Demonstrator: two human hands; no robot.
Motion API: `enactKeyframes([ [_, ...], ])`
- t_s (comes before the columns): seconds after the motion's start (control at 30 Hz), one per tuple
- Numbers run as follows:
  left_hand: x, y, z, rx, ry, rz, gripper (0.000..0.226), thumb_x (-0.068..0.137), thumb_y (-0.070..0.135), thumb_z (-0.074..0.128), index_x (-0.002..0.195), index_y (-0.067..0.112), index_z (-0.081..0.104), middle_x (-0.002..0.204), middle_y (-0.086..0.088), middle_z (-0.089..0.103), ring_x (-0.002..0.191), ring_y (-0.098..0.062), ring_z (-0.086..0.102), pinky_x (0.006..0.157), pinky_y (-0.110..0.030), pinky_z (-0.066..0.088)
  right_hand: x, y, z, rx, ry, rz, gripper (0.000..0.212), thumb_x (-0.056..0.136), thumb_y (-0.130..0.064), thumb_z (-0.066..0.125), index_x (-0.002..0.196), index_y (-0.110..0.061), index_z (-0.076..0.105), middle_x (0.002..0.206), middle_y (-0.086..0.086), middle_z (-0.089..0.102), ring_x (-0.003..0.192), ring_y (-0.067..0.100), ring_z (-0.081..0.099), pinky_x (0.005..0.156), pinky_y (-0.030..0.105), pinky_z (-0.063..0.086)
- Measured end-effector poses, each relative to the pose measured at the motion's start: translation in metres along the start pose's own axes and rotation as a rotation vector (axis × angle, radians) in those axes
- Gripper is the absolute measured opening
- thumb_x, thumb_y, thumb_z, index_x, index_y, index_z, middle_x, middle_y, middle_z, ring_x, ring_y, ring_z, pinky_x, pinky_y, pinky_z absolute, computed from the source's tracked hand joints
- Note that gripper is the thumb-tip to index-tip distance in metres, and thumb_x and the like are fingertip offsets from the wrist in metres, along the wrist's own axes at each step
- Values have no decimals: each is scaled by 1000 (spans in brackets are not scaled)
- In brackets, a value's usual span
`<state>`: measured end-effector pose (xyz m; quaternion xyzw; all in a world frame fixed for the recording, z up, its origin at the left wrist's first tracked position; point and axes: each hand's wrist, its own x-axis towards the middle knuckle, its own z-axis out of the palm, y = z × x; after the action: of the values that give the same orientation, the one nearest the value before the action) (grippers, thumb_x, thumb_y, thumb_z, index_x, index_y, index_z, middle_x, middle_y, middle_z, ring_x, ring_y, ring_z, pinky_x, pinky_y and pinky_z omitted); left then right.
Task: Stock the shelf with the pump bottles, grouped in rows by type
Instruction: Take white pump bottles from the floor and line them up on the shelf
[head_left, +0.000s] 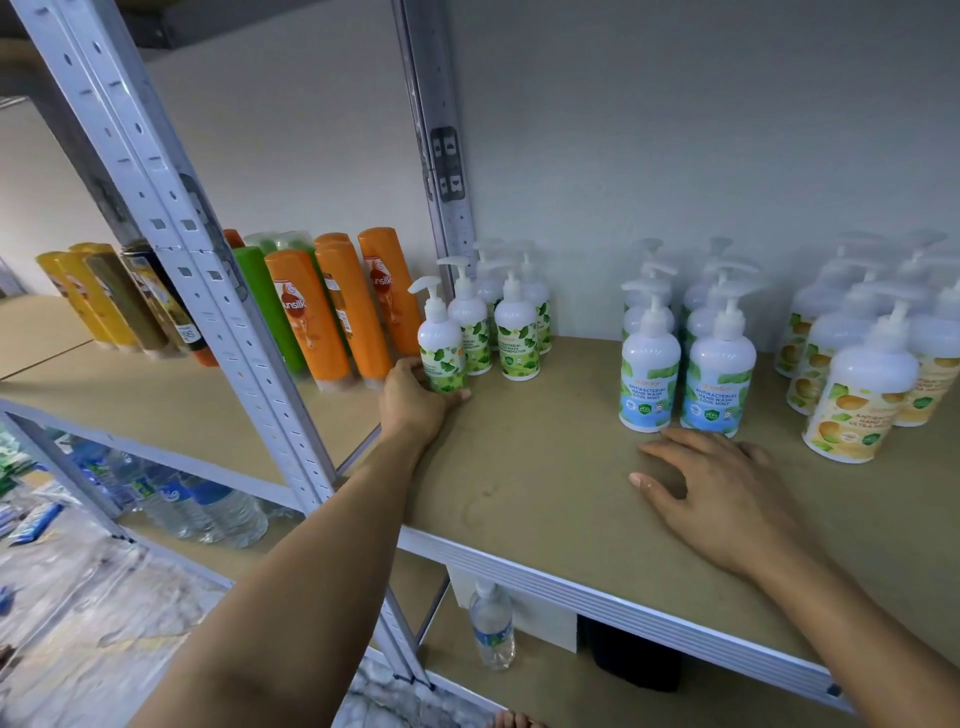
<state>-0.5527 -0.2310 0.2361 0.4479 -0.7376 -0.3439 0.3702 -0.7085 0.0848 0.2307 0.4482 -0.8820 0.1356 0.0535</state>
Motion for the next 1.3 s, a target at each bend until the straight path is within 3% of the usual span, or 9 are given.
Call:
enactKeyframes([
  [0.1,0,0,0,-27,-15,14,92,58,42,96,134,20,50,125,5,64,111,-17,61,96,-42,54,1,0,1,-3,-8,6,54,94,-67,37,140,-43,50,154,-16,39,142,9,34,112,37,24],
  [0.27,1,-2,-3,-13,-56,52,83,68,38,91,138,19,51,129,4,64,114,-17,61,99,-40,53,2,0,3,-12,5,9,54,92,-68,38,139,-43,52,153,-15,42,141,9,36,110,37,26],
  [0.47,0,-1,-2,-1,-14,13,77,64,37,93,129,20,56,118,7,66,103,-13,61,87,-29,50,2,0,4,-21,5,6,55,92,-68,38,138,-43,52,153,-16,42,141,9,37,110,37,27],
  [0.93,3,0,2,28,27,-9,76,59,43,95,120,21,55,113,6,64,99,-14,61,79,-30,50,2,1,5,-7,11,11,54,94,-69,37,137,-42,54,153,-15,43,141,9,37,112,37,25],
  [1.13,7,-4,3,51,24,23,70,67,38,92,126,19,59,116,4,67,104,-16,62,85,-32,51,3,1,6,-12,9,13,60,92,-71,28,138,-43,52,154,-16,41,141,8,35,112,37,24],
  [1.3,7,-4,4,42,19,41,74,66,38,91,130,18,58,118,4,67,106,-16,62,87,-33,52,3,2,7,-13,6,14,54,93,-68,38,139,-43,53,153,-16,41,141,9,36,111,38,25],
])
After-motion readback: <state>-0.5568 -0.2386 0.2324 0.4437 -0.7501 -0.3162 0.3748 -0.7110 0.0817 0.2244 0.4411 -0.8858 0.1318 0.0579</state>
